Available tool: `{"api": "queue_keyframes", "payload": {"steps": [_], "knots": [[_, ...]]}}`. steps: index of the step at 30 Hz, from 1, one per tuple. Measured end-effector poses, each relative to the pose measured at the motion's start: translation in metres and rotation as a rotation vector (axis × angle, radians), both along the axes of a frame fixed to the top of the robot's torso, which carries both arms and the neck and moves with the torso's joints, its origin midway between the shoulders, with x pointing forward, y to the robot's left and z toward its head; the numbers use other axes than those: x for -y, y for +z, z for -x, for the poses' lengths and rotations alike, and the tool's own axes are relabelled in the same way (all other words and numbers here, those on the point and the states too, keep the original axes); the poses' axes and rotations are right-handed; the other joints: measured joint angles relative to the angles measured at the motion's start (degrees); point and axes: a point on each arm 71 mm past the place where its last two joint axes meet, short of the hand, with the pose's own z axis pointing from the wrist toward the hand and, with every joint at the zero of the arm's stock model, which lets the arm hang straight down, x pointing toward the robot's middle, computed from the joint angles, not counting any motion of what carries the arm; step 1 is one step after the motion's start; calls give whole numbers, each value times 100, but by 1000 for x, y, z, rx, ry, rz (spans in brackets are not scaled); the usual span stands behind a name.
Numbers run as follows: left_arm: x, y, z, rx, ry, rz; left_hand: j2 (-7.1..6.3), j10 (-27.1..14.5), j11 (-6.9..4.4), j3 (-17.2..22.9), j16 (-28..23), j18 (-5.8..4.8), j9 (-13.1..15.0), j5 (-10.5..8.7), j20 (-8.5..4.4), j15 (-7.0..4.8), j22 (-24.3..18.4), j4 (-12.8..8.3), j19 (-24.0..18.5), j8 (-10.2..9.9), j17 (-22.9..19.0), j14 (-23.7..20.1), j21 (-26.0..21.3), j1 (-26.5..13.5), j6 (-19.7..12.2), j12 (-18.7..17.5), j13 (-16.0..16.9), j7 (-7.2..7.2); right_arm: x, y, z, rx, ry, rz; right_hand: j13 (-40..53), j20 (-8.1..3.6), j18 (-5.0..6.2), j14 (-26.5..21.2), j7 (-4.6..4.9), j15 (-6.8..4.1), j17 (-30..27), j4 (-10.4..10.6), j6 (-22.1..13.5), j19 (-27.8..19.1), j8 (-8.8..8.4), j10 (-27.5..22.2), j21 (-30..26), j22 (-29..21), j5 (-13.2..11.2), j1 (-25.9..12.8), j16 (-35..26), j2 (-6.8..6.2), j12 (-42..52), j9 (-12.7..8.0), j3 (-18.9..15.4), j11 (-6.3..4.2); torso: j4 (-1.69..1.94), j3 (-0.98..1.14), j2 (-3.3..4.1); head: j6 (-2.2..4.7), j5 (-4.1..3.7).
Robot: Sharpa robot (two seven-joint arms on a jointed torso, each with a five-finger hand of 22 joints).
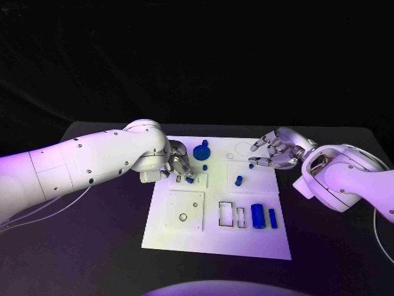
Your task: Assemble the parts on the task board
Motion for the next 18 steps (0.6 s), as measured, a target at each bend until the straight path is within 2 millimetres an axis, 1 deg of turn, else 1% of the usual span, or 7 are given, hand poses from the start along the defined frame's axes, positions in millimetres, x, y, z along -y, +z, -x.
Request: {"api": "queue_keyframes", "payload": {"steps": [3,5,8,11,14,17,18], "knots": [[-1,0,1,2,3,2,-3,30,-30,-23,0,0,0,94,6,0,29,-26,6,31,0,0,25,-48,1,0,42,1,0,-1,0,-1,0,0,0,0,0,0,0,0,0,0,0,0,0,0,0,-7,34,0,0,0,0,7,0,0,0,-1,0,-1,0],[-2,1,1,5,7,5,-33,90,-34,132,0,0,0,201,21,0,62,-230,21,32,0,0,36,-141,32,51,84,31,0,-1,0,-2,0,0,0,0,0,0,0,0,0,0,0,0,0,0,-1,-7,34,0,0,0,0,7,0,0,0,-3,0,-1,1],[-4,2,3,18,14,17,-80,167,-60,78,0,0,0,564,-18,0,148,-285,85,92,0,0,103,-243,54,139,182,52,1,-1,0,-2,-2,1,0,0,0,0,0,0,0,0,0,0,0,0,-24,-7,34,0,0,0,0,7,0,0,0,-4,3,-4,4],[-6,4,5,40,26,38,-143,217,-91,47,0,0,1,864,-35,-12,227,-316,117,114,0,-12,147,-310,93,206,261,71,2,-1,1,-3,-3,1,-1,0,0,0,0,0,0,16,0,0,0,0,-24,-7,34,0,0,0,0,7,16,0,0,-3,3,-13,5],[-7,7,7,69,39,63,-158,277,-92,25,0,1,4,1101,-42,-41,296,-338,165,130,0,0,190,-369,114,248,317,90,3,-1,1,-3,-6,1,-1,0,0,0,0,0,0,16,0,0,0,0,-24,-7,34,0,0,0,0,7,16,0,1,-4,4,-23,-1],[-8,8,10,101,50,84,-189,310,-122,9,0,-8,6,1264,-63,-41,348,-353,185,134,0,0,201,-400,138,292,369,72,4,-1,1,-3,-9,1,-1,0,0,0,0,0,0,16,0,0,0,0,-24,-7,34,0,0,0,0,12,16,0,8,-4,3,-31,-12],[-8,8,10,111,53,90,-189,329,-121,10,0,-72,6,1303,-63,-41,361,-353,186,149,0,0,224,-400,147,292,379,81,5,-1,1,-3,-9,1,-1,0,0,0,0,0,0,16,0,0,0,0,-24,-7,34,0,0,0,0,12,16,0,11,-4,2,-34,-13]]}}
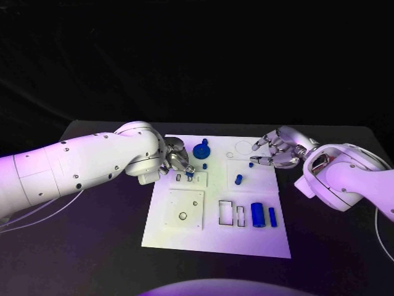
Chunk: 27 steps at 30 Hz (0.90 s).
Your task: Assemble the parts on the task board
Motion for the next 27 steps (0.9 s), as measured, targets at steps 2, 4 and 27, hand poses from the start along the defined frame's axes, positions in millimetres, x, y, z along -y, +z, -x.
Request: {"api": "queue_keyframes", "payload": {"steps": [2,4,27], "knots": [[0,0,1,18,5,9,-23,19,0,0,0,-23,0,94,0,0,30,0,0,15,0,0,10,-23,19,25,27,0,0,0,0,0,-1,0,0,0,-1,0,0,0,0,0,0,0,22,0,0,-5,23,0,0,0,0,0,0,0,4,1,-3,-8,-1],[0,-1,3,36,9,17,-23,19,0,-16,0,-23,0,147,-20,-20,50,-16,20,15,0,-20,15,-23,22,24,40,-3,1,0,0,0,-2,0,0,0,0,0,0,0,0,0,0,0,22,0,0,-6,23,0,0,0,0,0,0,0,4,0,-5,-14,-2],[6,-15,2,73,5,-28,-76,121,-22,-32,0,-21,418,407,-41,-40,185,-32,82,97,0,-1,102,-223,153,95,113,-13,0,0,0,1,0,-1,-1,0,0,0,0,0,0,16,0,0,22,0,0,-5,76,0,0,0,0,5,16,0,-21,7,5,-75,59]]}}
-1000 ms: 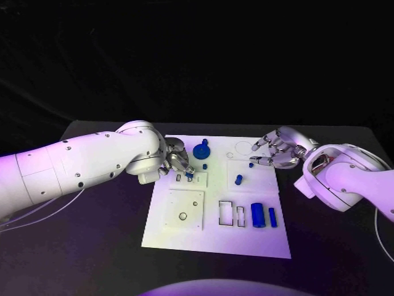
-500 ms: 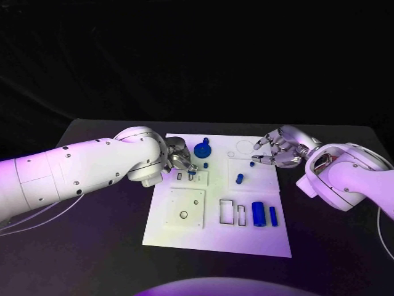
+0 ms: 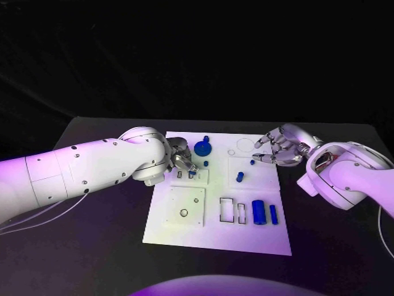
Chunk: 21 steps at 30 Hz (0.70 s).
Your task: Assemble the parts on the task board
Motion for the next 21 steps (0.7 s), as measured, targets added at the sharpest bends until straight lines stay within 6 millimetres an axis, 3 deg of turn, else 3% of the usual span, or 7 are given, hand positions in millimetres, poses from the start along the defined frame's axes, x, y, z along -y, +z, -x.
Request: {"api": "queue_keyframes", "payload": {"steps": [2,3,21], "knots": [[0,0,0,-2,-2,-7,-12,21,-20,7,0,0,2,-1,0,-1,12,-7,0,17,0,-2,0,-61,29,0,0,13,0,0,0,0,0,0,0,0,0,0,0,0,0,0,0,0,0,0,0,0,0,0,0,0,0,0,0,0,0,0,0,-7,0],[0,-1,0,-2,-3,-10,-18,22,-19,304,0,0,2,-43,0,-12,12,-304,0,23,0,-13,0,-119,31,0,-3,11,0,0,0,0,0,0,0,0,0,0,0,0,0,0,0,0,0,0,0,0,0,0,0,0,0,0,0,0,0,1,0,-10,0],[-2,-3,0,-21,-14,-57,-40,29,-10,309,0,1,2,-123,-20,-40,45,-308,20,41,0,0,0,-166,32,-1,-30,11,-1,0,0,0,3,0,-7,0,0,0,0,0,0,0,0,0,0,0,0,0,35,0,0,0,0,5,0,0,10,-4,-5,-37,-2]]}}
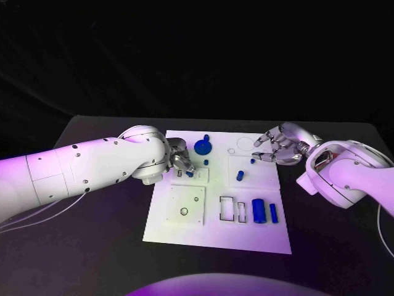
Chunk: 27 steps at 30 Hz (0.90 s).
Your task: Assemble the parts on the task board
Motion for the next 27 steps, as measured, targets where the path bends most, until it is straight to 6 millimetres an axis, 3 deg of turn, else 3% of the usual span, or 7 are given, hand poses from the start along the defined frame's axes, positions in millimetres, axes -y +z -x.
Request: {"api": "queue_keyframes", "payload": {"steps": [21,27], "knots": [[3,0,0,-3,-15,-22,7,-1,1,0,0,0,84,-16,0,1,14,0,0,0,0,0,23,7,0,0,0,0,-1,0,0,0,1,0,0,0,0,0,0,0,5,0,0,0,0,0,-27,-6,31,0,0,0,0,-1,0,0,-7,5,2,-9,9],[3,0,-1,-6,-18,-28,58,43,-1,0,0,0,84,-126,0,1,26,0,0,27,0,0,22,-45,21,-1,-14,20,-1,0,0,0,1,0,0,0,0,0,0,0,4,0,0,0,0,0,-27,-6,31,0,0,0,0,2,0,0,-7,4,1,-19,7]]}}
